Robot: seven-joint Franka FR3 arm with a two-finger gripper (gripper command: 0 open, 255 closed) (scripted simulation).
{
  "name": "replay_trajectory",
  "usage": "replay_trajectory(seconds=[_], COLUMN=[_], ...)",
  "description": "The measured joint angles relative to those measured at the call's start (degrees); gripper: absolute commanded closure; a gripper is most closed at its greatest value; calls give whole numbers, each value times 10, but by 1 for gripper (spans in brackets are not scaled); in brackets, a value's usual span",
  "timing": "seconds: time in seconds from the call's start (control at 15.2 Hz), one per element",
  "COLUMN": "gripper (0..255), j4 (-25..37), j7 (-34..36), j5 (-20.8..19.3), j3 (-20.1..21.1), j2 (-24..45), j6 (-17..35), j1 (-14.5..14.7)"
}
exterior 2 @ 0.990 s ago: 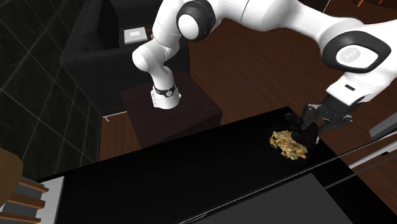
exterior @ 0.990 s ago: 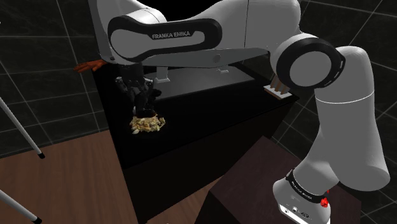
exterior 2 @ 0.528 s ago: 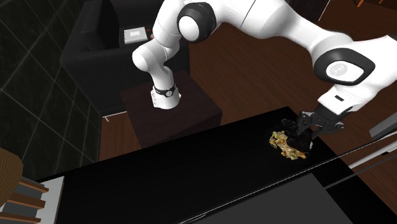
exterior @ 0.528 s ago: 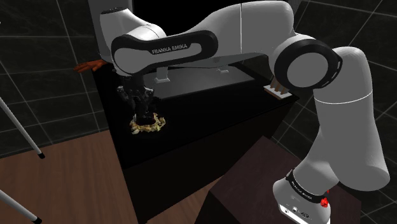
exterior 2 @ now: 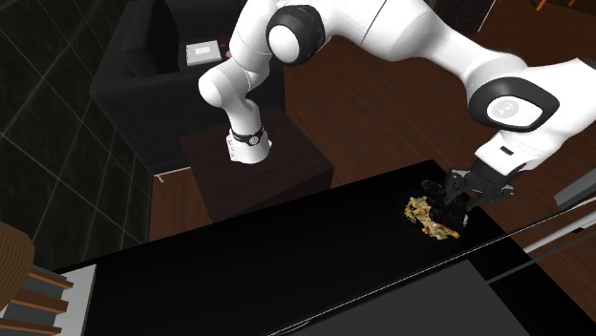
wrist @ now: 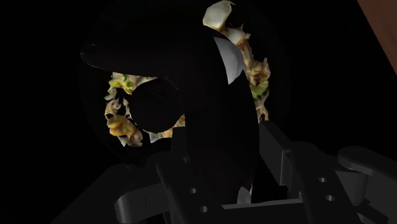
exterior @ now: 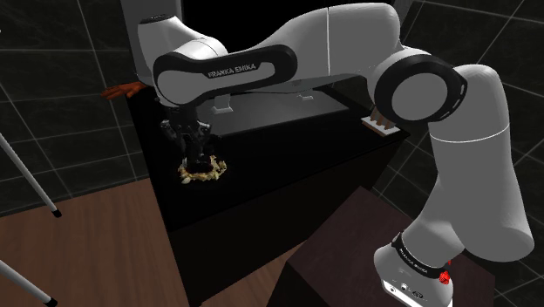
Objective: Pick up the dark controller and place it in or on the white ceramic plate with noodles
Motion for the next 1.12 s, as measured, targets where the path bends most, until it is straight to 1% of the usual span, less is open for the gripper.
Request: replay_trajectory(seconds=[0.4,0.73,1.12], gripper=[0,0,0], j4=[0,65,74], j7=[0,-3,-5], j5=[0,2,3], j3=[0,2,2], j2=[0,-1,0], j6=[0,-64,-73], j1=[0,8,8])
